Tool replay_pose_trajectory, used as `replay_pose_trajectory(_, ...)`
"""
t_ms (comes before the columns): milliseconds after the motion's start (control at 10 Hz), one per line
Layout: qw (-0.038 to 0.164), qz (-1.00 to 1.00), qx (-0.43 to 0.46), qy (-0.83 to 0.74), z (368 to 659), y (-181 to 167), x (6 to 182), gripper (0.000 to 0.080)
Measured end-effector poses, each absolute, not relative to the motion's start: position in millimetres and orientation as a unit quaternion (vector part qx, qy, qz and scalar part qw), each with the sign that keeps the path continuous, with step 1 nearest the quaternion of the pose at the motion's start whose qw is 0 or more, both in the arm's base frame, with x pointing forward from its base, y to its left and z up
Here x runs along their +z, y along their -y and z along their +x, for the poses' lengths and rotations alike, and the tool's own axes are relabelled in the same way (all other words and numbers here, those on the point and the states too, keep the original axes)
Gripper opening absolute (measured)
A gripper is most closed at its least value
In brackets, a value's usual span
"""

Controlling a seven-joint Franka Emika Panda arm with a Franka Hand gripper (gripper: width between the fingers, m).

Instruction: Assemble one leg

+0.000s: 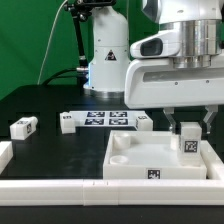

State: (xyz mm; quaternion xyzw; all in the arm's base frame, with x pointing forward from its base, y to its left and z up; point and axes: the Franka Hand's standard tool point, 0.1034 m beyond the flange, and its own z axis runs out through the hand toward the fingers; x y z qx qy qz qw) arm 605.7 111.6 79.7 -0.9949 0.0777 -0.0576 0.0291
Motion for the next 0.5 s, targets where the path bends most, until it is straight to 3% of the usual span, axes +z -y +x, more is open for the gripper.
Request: replay_pose_trajectory(500, 0.031, -0.945, -0.065, -0.32, 605, -99, 79.1, 0.0298)
